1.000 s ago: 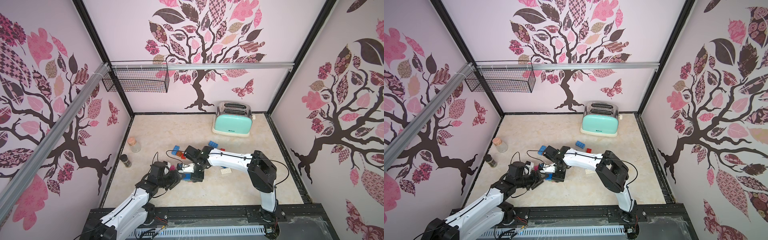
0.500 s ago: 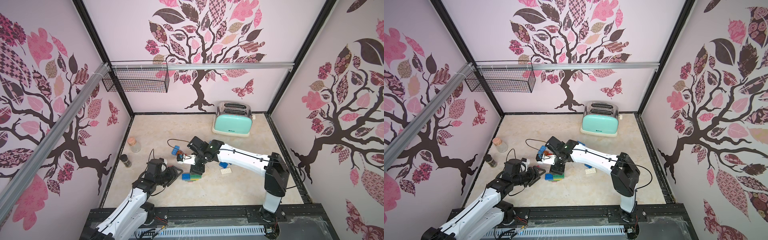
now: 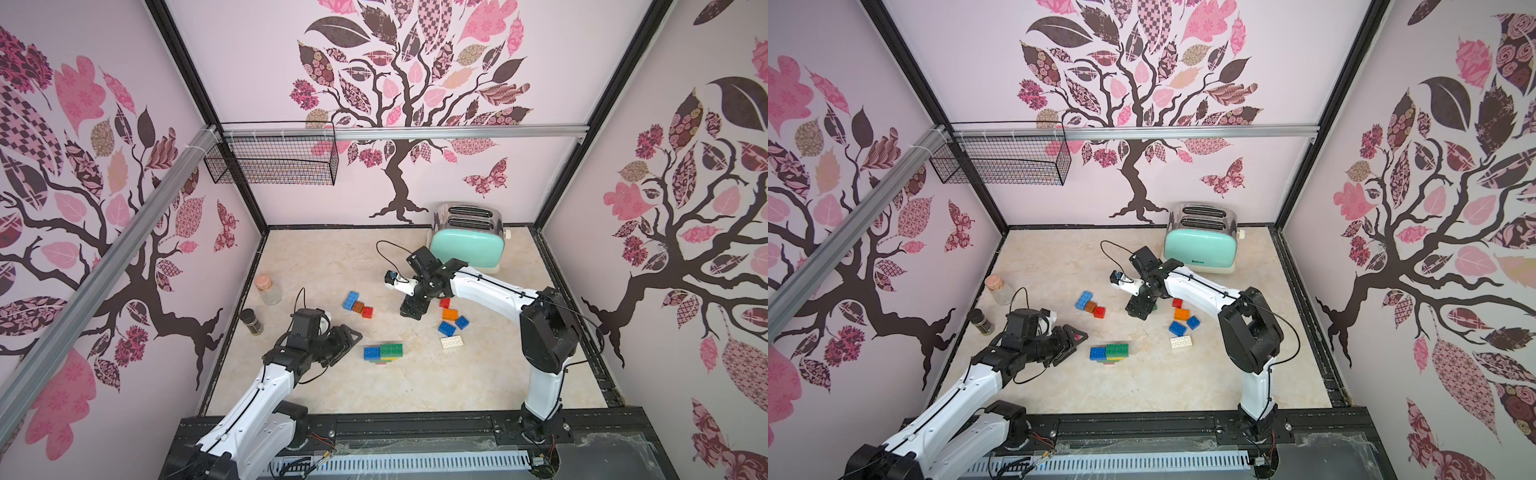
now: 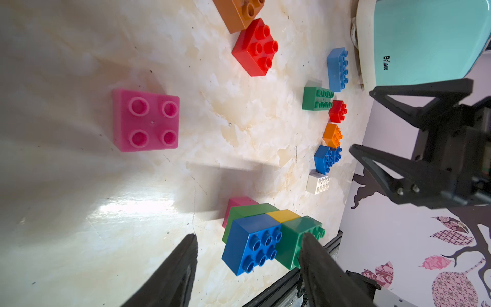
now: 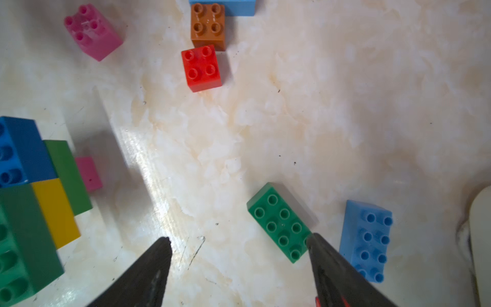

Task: Assemble a heart with lego
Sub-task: Assemble the lego brick with the lego brick, then pick up the lego brick from the center of the board.

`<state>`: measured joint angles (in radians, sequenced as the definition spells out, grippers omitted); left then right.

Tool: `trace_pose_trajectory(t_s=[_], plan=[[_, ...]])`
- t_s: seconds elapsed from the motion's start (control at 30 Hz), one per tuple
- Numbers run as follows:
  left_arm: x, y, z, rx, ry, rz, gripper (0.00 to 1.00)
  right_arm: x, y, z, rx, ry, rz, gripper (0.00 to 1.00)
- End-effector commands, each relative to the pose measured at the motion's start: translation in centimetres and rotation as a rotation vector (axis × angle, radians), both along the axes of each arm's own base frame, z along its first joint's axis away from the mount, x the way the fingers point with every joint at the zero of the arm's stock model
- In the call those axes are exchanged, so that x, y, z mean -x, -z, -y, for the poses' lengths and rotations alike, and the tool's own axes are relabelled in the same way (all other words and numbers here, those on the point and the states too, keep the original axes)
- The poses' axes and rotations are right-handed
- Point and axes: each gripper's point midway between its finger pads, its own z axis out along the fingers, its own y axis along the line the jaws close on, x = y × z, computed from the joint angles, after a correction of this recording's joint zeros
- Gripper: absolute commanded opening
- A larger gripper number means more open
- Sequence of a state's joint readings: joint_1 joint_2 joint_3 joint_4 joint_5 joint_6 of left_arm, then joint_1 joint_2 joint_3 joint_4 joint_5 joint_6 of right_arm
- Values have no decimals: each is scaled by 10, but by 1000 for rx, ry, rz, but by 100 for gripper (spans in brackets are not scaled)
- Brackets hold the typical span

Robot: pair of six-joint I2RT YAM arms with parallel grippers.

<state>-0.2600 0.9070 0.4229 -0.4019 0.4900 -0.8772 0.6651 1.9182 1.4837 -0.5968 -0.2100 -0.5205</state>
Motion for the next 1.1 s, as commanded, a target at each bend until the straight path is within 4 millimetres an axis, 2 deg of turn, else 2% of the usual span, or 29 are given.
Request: trace_pose_trajectory(t_s=[0.0, 0.17, 0.3, 0.67, 0.83, 1.07], plan=[[-7, -5, 1, -5, 16, 27, 64, -24, -3, -10, -58, 26, 5, 86], [-11, 1, -1, -13, 9, 10, 64, -50, 13, -5, -84, 73, -41, 87], [-15, 4, -2, -15, -1, 1, 64, -54, 26, -2, -75, 70, -78, 87], [-15, 11, -2, -16, 2, -18, 64, -28, 63, 9, -18, 76, -225, 87], [-12, 13, -2, -10, 6, -22, 63, -14, 64, 15, -11, 87, -261, 86], [-9, 12, -1, 4, 7, -26, 63, 6, 54, 19, -39, 110, -278, 83]])
